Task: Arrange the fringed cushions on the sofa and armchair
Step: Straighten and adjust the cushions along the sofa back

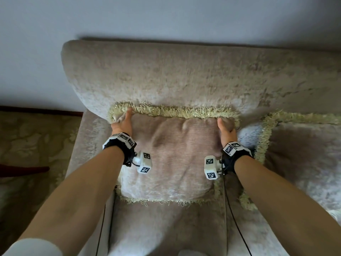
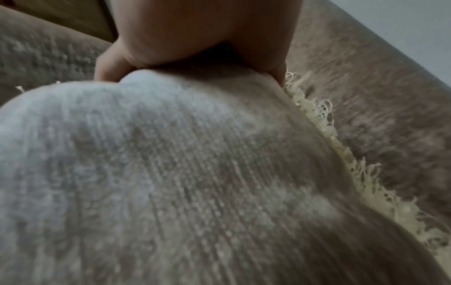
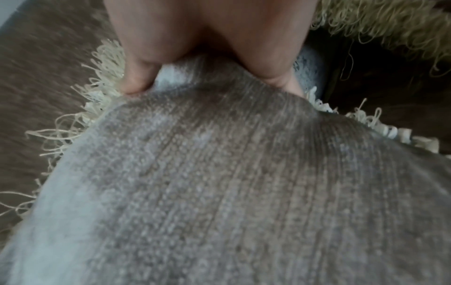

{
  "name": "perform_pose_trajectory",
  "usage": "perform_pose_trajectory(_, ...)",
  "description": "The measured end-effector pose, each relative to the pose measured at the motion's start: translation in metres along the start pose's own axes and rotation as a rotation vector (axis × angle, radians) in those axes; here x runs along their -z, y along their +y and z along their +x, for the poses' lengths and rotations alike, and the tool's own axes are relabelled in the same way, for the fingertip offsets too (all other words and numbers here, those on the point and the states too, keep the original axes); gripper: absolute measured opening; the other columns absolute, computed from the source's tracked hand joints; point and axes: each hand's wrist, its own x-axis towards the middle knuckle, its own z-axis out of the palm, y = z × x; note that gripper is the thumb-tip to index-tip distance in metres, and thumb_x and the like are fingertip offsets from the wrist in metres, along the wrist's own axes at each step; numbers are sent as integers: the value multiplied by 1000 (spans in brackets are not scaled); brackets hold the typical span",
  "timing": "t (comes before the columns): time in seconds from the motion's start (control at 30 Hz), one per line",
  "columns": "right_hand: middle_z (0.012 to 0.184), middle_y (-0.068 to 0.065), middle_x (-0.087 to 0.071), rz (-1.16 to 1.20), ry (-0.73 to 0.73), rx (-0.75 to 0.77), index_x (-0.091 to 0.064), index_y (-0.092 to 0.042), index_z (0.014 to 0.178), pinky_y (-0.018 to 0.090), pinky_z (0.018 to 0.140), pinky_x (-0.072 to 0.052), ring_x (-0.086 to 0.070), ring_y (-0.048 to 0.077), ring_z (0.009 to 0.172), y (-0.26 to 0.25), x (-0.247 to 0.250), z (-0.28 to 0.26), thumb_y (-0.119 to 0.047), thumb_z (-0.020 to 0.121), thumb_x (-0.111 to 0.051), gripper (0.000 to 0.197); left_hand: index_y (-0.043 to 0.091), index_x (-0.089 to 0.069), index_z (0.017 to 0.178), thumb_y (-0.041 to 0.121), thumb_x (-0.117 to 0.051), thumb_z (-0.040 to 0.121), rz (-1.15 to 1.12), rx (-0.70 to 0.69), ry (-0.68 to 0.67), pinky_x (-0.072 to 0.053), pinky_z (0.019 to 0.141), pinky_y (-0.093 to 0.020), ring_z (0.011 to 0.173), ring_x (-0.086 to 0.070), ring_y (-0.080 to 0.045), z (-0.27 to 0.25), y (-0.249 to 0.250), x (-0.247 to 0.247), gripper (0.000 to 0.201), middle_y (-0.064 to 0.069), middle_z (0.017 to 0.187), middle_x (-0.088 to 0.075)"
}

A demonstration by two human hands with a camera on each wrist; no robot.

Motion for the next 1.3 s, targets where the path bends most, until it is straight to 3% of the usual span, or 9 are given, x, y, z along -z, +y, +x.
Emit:
perform_pose_trajectory(0.1, 144, 10, -46, 11, 26, 31, -38, -5, 144, 33, 106, -29, -44, 26, 132, 1, 6, -6, -58, 83, -64, 85, 20, -41, 139, 95, -50, 48, -150, 47, 65, -40, 105, -48, 119, -54, -32, -6, -6, 5, 118, -5, 133, -53)
perform_pose_trajectory(0.33, 143, 13, -47, 69, 85, 72, -37, 1, 143, 38, 107, -32, -46, 29, 130, -17, 36, -17, -61, 80, -65, 93, 10, -50, 133, 95, -53, 52, -243, -50, 115, -45, 101, -40, 113, -61, -23, -27, 7, 15, 117, 1, 122, -63)
perform_pose_trajectory(0.43, 149, 11, -42, 123, 115, 106, -31, -2, 148, 38, 113, -29, -41, 27, 135, -19, 42, -16, -60, 77, -70, 100, 7, -44, 132, 76, -64, 69, -326, -78, 108, -38, 103, -31, 113, -53, -13, -29, 11, 8, 96, 14, 113, -55)
perform_pose_trajectory(0.5, 152, 10, -37, 127, 111, 112, -25, -4, 151, 39, 115, -26, -36, 26, 139, -16, 43, -18, -58, 78, -69, 100, 11, -38, 135, 66, -70, 73, -369, -92, 73, -40, 105, -36, 113, -55, -20, -27, 7, 4, 89, 9, 105, -52)
perform_pose_trajectory(0.63, 156, 8, -29, 129, 76, 122, -15, -9, 154, 40, 116, -25, -31, 25, 142, -12, 39, -23, -57, 82, -66, 99, 15, -21, 146, 60, -68, 79, -300, -135, -43, -38, 102, -40, 120, -48, -30, -30, 3, 5, 93, -10, 134, -46)
perform_pose_trajectory(0.77, 158, 10, -24, 140, 85, 119, -10, -7, 154, 40, 116, -21, -26, 27, 145, -15, 38, -28, -58, 84, -62, 101, 13, -35, 137, 48, -65, 88, -350, -168, 0, -38, 88, -31, 104, -50, -21, -34, 6, 5, 68, -3, 113, -48)
perform_pose_trajectory(1.03, 157, 9, -28, 180, 113, 138, -15, -6, 153, 39, 117, -22, -28, 26, 144, -13, 42, -32, -57, 82, -65, 101, 21, -39, 116, 47, -66, 88, -460, -252, 38, -43, 99, -37, 114, -55, -21, -32, 1, 7, 47, -2, 125, -54)
perform_pose_trajectory(1.17, 160, 11, -17, 69, 77, 107, -3, -8, 155, 41, 118, -17, -22, 28, 146, -12, 43, -35, -61, 86, -57, 102, 24, -19, 148, 60, -65, 82, -274, -200, 5, -36, 109, -48, 128, -45, -35, -29, -8, 10, 88, -17, 142, -42)
perform_pose_trajectory(1.3, 158, 12, -24, 74, 86, 90, -7, -8, 154, 41, 116, -23, -29, 29, 143, -14, 46, -42, -58, 86, -59, 100, 27, -10, 152, 74, -64, 70, -197, -152, -15, -34, 110, -56, 132, -41, -42, -38, -8, 19, 109, -22, 151, -31)
